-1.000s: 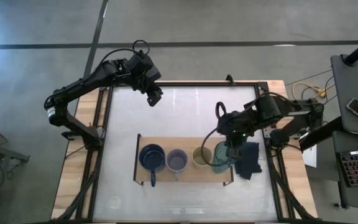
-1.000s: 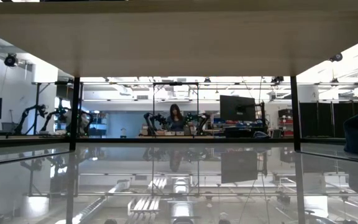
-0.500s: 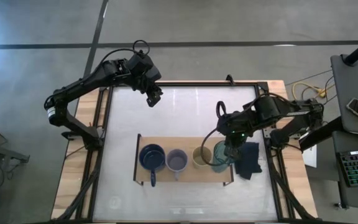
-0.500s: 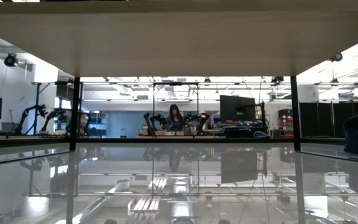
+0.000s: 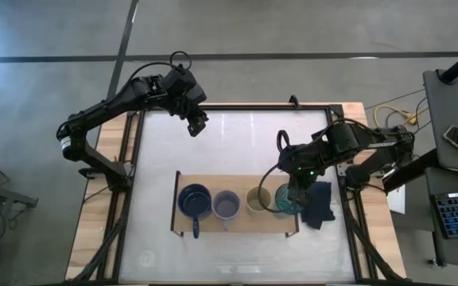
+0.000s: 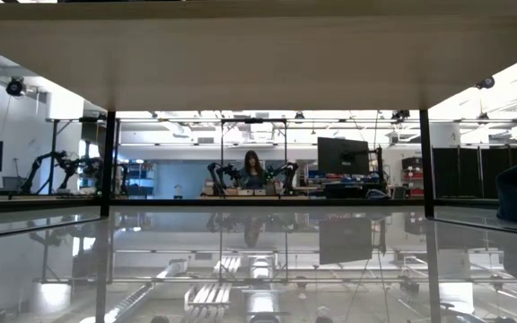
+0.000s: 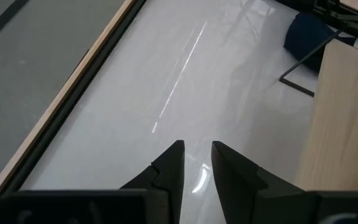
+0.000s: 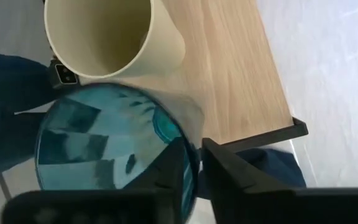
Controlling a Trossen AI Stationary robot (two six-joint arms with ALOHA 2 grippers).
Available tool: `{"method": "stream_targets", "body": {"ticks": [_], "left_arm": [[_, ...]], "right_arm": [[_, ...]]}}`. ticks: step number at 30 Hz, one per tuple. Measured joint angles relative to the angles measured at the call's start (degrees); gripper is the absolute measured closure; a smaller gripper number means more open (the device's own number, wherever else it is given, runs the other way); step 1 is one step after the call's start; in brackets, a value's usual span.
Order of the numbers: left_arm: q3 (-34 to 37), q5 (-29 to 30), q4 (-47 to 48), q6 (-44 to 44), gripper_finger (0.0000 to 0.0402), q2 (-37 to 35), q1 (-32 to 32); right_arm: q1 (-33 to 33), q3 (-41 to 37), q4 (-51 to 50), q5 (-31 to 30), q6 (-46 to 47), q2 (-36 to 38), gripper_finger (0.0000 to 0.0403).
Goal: Stack small to large cups/mugs on shelf
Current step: Put the blue cup on the shelf, then return to Home Position
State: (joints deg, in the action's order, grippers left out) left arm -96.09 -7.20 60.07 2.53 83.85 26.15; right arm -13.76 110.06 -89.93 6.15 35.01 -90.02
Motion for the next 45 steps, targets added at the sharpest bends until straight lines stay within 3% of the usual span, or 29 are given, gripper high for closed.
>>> {"method": "stream_targets", "body": {"ticks": [9,23,27,30,34,36,39,45], "left_arm": [[0.00,-0.02,-0.02,0.13,0.0335,0.00,0.00],[0.00,-0.01,-0.13,0.05,0.0335,0.00,0.00],[0.00,0.31,-2.26,-0.51,0.0335,0.00,0.00],[-0.41,1.85,-4.33,-2.64,0.0335,-0.02,0.00],[-2.07,1.41,-4.17,3.21,0.0335,-1.29,0.00],[-2.14,-1.53,-4.63,6.34,0.0335,-2.88,-0.23],[-1.95,-11.26,-6.62,6.02,0.0335,-5.41,-1.19],[-0.44,-29.19,-17.73,6.88,0.0335,-11.19,-3.91]], "right_arm": [[0.00,-0.02,-0.04,-0.17,0.07,0.02,0.0273],[0.00,1.07,-0.11,-0.90,1.63,3.66,0.0246],[0.02,3.19,-0.07,-4.44,2.50,5.37,0.0248],[0.04,5.56,-0.06,-10.59,2.49,7.28,0.0251],[0.22,9.57,-0.09,-16.52,2.31,10.20,0.0258],[0.20,11.81,-0.04,-19.86,4.38,11.85,0.0264],[0.17,15.40,0.57,-22.87,8.50,13.99,0.0272],[-1.25,18.40,9.75,-22.57,-2.80,17.83,0.0277]]}}
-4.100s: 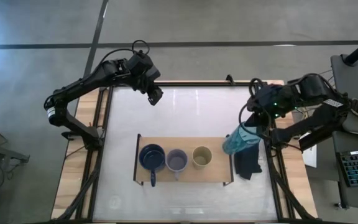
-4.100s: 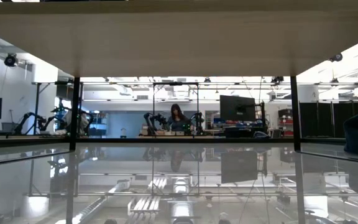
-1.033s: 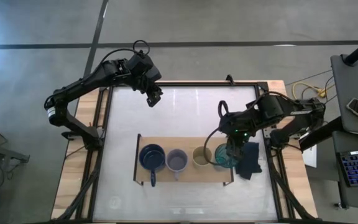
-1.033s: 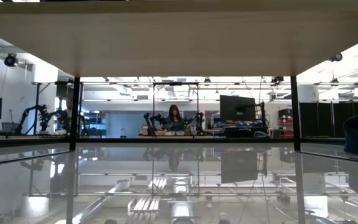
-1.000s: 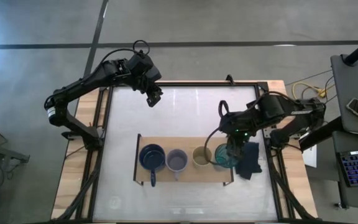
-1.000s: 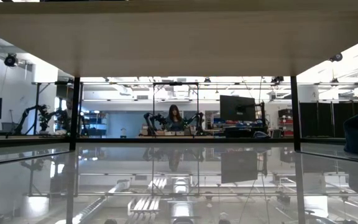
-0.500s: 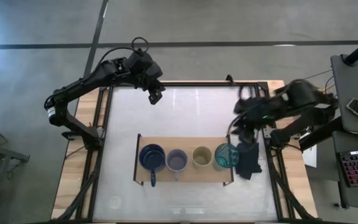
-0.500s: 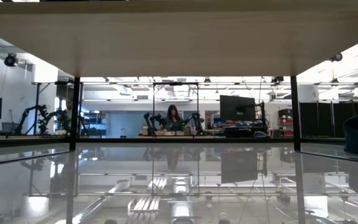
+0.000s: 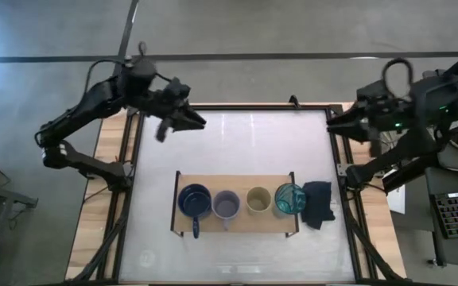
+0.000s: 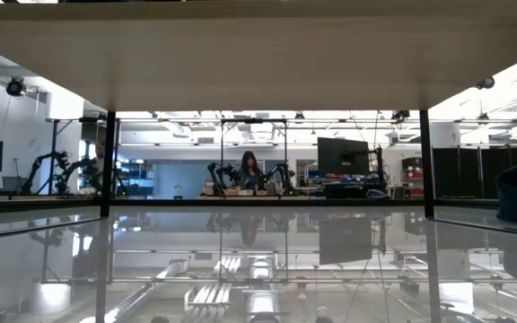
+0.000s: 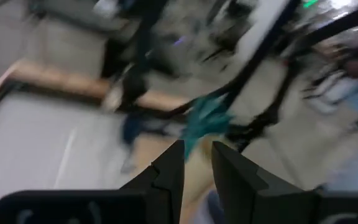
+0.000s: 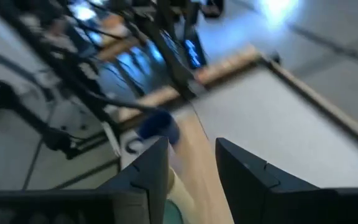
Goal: Stack small to large cups/mugs on shelf
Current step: Return to Home Position
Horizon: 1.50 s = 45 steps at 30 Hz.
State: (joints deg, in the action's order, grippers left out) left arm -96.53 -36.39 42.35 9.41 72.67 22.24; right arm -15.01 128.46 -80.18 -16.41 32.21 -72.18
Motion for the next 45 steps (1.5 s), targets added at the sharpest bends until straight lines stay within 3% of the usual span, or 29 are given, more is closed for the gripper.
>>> {"method": "stream_targets", "body": {"ticks": [2,5,9,14,20,24,30,36,39,42,45], "left_arm": [[1.00,-1.00,-3.27,1.13,0.0335,-1.80,-1.71],[5.51,-0.69,-10.57,2.25,0.0335,-5.25,-6.01],[18.52,-0.75,-36.78,5.41,0.0335,-10.67,-13.12],[37.74,-0.90,-68.13,10.29,0.0335,-16.55,-16.82],[55.18,-2.01,-89.80,13.05,0.0335,-20.28,-14.96],[61.02,-2.19,-92.79,14.32,0.0335,-22.68,-12.00],[65.62,-3.76,-84.37,15.56,0.0335,-27.34,-4.55],[69.98,-9.29,-82.91,19.57,0.0335,-31.92,1.43],[73.37,-9.55,-82.81,20.29,0.0335,-35.32,1.79],[78.60,-3.25,-81.82,22.81,0.0335,-39.18,1.79],[84.39,4.18,-81.89,23.30,0.0335,-42.25,1.70]], "right_arm": [[-0.13,0.03,3.34,1.76,-5.09,0.70,0.0276],[-0.11,-2.24,8.10,10.73,-10.83,1.32,0.0272],[-0.15,-9.45,15.88,22.02,-15.28,1.89,0.0268],[-0.11,-21.20,25.37,29.88,-19.54,4.33,0.0271],[1.71,-33.43,29.40,29.56,-21.87,13.96,0.0278],[2.76,-41.16,31.69,25.74,-21.56,22.75,0.0280],[2.78,-52.46,33.04,16.73,-19.43,33.82,0.0275],[2.77,-64.07,38.85,12.18,-21.11,41.64,0.0270],[2.78,-69.12,39.54,6.18,-20.27,44.51,0.0272],[2.80,-74.14,40.14,1.00,-17.09,47.87,0.0276],[2.80,-79.11,43.45,0.43,-15.74,51.02,0.0280]]}}
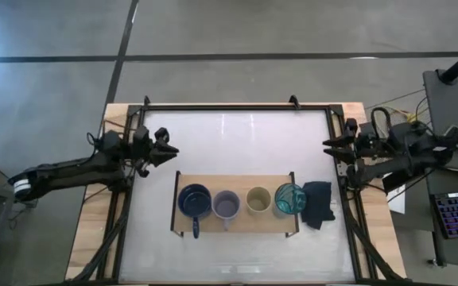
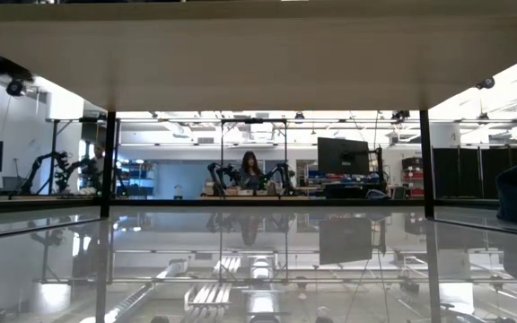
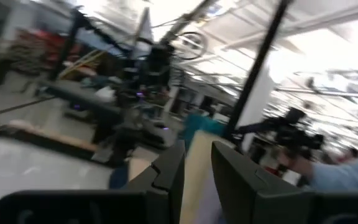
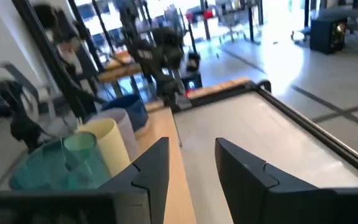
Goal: Stack small to large cups/mugs on shelf
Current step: Return to Home Position
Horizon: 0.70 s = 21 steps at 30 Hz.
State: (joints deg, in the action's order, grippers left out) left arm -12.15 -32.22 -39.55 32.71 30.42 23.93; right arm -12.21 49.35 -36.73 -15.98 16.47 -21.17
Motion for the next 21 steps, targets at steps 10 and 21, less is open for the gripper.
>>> {"method": "stream_targets", "body": {"ticks": [10,21], "left_arm": [[9.01,12.41,9.07,1.36,0.0335,-14.69,-0.03],[11.55,14.87,20.94,2.01,0.0335,-23.84,-0.03]], "right_arm": [[0.00,-13.89,14.35,-1.18,-1.31,9.70,0.0271],[0.00,-29.39,28.64,-2.54,-1.94,19.77,0.0280]]}}
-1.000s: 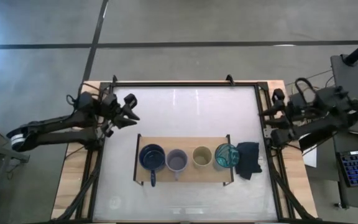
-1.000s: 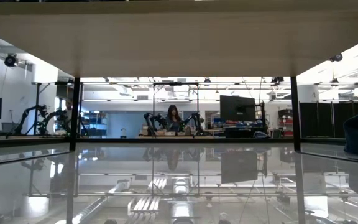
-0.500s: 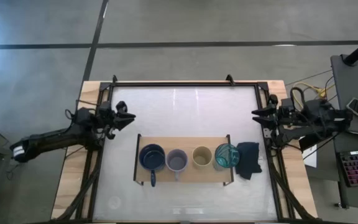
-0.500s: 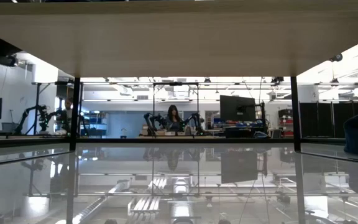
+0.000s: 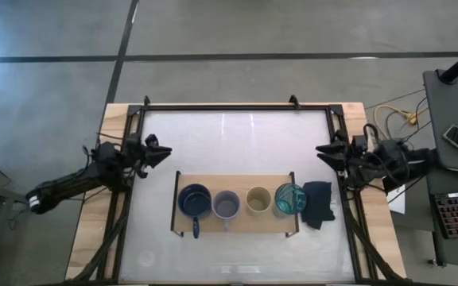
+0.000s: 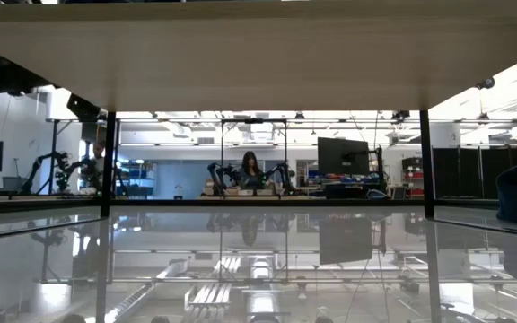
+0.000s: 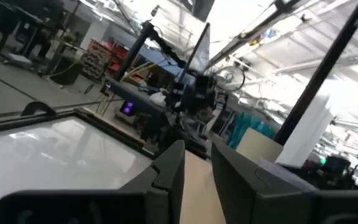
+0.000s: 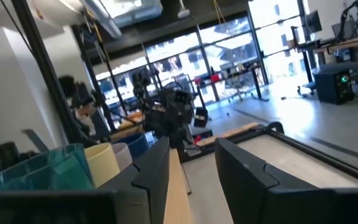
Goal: Stack small to large cups/mugs on shelf
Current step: Return to Home Position
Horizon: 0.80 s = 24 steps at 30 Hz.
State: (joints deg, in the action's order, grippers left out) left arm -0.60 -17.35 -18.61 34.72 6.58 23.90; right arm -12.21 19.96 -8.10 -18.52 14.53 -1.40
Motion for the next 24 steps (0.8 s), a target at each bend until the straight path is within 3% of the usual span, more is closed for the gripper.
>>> {"method": "stream_targets", "body": {"ticks": [7,14,18,24], "left_arm": [[0.11,4.07,6.45,0.91,0.0335,-3.04,0.00],[0.13,4.32,15.53,1.40,0.0335,-4.61,0.00],[0.13,4.34,15.63,0.76,0.0335,-3.05,0.02],[0.15,4.28,15.74,0.73,0.0335,3.05,0.02]], "right_arm": [[0.00,-7.24,6.42,-1.27,3.54,0.89,0.0275],[0.00,-14.70,14.47,-1.19,5.01,1.31,0.0275],[0.02,-18.61,16.41,-2.69,7.63,1.37,0.0281],[0.13,-19.36,11.41,-4.32,14.99,-1.28,0.0280]]}}
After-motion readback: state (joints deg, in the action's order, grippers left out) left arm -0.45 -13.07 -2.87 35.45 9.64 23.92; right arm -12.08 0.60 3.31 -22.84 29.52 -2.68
